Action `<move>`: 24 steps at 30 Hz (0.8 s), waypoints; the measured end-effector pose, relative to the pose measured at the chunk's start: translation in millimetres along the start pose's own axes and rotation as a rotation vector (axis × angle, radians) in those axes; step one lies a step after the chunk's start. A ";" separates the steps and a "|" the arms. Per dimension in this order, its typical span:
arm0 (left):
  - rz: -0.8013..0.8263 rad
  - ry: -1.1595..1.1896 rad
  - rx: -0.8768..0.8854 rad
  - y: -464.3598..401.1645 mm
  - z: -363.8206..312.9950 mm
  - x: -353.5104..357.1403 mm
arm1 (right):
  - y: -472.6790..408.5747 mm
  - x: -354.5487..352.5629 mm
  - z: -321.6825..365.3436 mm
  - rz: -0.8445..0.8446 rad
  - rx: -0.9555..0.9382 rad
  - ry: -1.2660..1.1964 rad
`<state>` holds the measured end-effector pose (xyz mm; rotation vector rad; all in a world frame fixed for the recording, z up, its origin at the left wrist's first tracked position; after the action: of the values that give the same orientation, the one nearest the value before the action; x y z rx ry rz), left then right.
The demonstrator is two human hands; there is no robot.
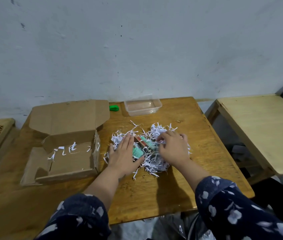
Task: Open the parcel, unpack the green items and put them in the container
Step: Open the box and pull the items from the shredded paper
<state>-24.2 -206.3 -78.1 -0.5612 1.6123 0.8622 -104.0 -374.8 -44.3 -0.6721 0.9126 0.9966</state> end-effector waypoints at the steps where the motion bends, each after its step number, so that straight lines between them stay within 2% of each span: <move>1: 0.005 -0.001 -0.011 1.1 2.1 1.6 | -3.9 -0.5 8.0 -0.037 -0.035 -0.014; 3: 0.020 0.005 -0.025 3.8 6.5 5.0 | -16.6 4.5 25.5 -0.020 -0.120 -0.056; 5: 0.019 0.019 -0.023 5.6 10.4 7.2 | -31.9 15.2 40.7 0.121 -0.127 -0.082; 8: 0.008 0.049 -0.023 5.3 13.5 8.4 | -50.3 30.2 52.3 0.300 0.013 0.009; 14: 0.032 0.040 -0.028 4.5 12.4 6.2 | -61.4 34.3 51.7 0.351 0.173 0.117; 18: 0.037 0.048 -0.033 3.0 10.0 6.7 | -63.8 26.3 51.0 0.277 0.220 -0.021; 24: 0.067 0.036 -0.017 -1.1 9.3 2.6 | -71.4 4.3 50.6 0.117 0.231 -0.463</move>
<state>-18.2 -199.4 -81.5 -0.5398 1.6655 0.9212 -21.3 -360.5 -19.2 -0.1792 0.6469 1.0727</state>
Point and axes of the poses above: each hand's wrist, its own y-axis away from the middle knuckle, its own x-axis out of the palm, z = x × y, the point moved 1 cm from there along -y, towards the middle knuckle, and after that the axes turned 8 degrees about -y, right-handed, at the moved point
